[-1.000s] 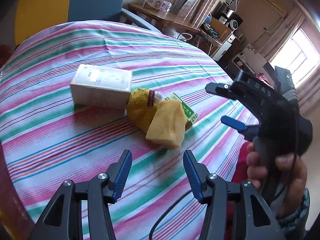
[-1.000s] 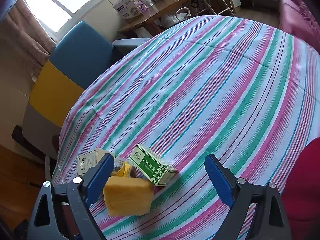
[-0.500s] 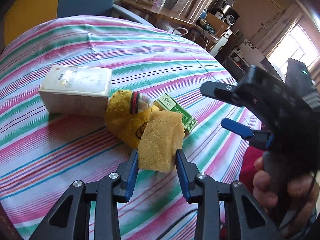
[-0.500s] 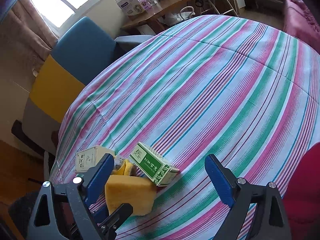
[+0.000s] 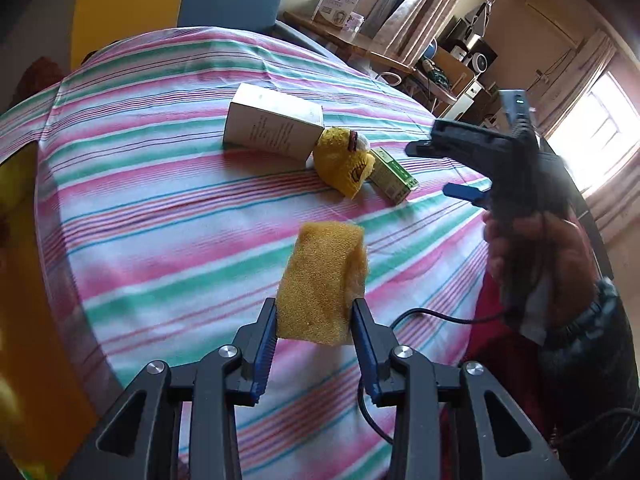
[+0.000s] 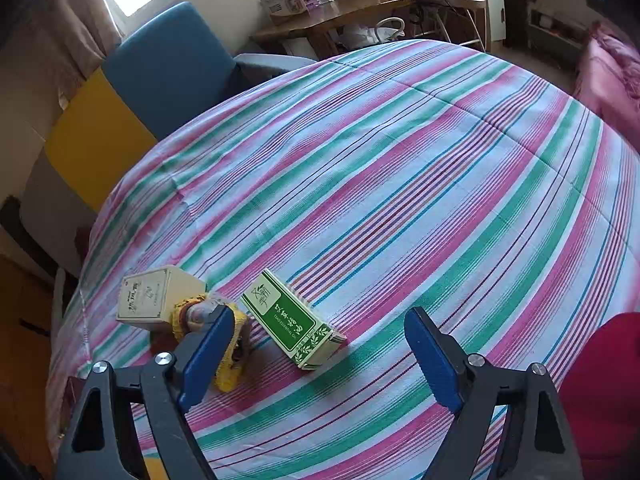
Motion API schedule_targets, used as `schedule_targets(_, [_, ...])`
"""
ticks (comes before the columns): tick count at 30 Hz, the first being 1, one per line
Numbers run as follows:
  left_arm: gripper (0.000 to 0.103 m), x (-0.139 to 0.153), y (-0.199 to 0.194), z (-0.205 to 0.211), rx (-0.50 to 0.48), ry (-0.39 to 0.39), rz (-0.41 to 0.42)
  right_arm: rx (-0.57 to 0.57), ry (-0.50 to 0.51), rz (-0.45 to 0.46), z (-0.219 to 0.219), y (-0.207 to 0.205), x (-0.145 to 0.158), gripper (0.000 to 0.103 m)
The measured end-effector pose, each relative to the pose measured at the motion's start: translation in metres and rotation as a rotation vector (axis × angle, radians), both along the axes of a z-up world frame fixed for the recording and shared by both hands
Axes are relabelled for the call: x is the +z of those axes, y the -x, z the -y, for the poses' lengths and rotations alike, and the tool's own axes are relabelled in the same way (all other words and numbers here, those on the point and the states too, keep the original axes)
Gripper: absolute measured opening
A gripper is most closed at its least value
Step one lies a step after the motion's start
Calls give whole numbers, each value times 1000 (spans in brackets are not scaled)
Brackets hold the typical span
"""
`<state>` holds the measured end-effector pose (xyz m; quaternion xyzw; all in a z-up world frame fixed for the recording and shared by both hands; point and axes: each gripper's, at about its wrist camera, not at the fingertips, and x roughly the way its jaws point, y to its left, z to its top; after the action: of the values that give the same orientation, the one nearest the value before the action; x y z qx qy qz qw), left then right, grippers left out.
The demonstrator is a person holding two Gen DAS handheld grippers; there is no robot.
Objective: Organize objects
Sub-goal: 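Carry the sponge into the tray with the left tool while the right grasps the green box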
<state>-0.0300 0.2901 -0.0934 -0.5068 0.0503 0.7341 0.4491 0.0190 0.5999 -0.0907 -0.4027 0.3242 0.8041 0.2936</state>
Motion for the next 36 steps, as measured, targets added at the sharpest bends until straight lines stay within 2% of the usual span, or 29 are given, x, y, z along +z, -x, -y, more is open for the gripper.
schedule_targets(5, [36,13,-14,22,-5,-43,-9,61,-131,98,10,15,-4,79])
schedule_targets(9, [36,23,-20,34,-9,-64,-27,115,-200,165,16,26,-11,73])
schedule_targets(15, [36,32,-29,60,1,-80,-37,177,-282,179,24,42,-12,69])
schedule_targets(18, [36,34,-30,75,29,-78,-38,227,-274,167,30,54,-15,67])
schedule_targets(19, [36,35,-30,80,40,-81,-35,239,-271,169,32,56,-15,64])
schedule_targets(21, [36,37,-29,90,64,-87,-31,254,-260,202,34,58,-21,50])
schedule_targets(24, [36,40,-26,101,95,-93,-31,253,-223,214,31,56,-25,48])
schedule_targets(25, [36,42,-25,105,103,-96,-38,255,-235,218,32,57,-25,43])
schedule_targets(26, [36,43,-25,108,109,-97,-45,257,-241,232,32,57,-26,30])
schedule_targets(31, [36,50,-23,133,173,-101,-72,283,-268,268,39,59,-27,30])
schedule_targets(36, [36,52,-16,169,268,-101,-79,266,-208,300,34,57,-34,30])
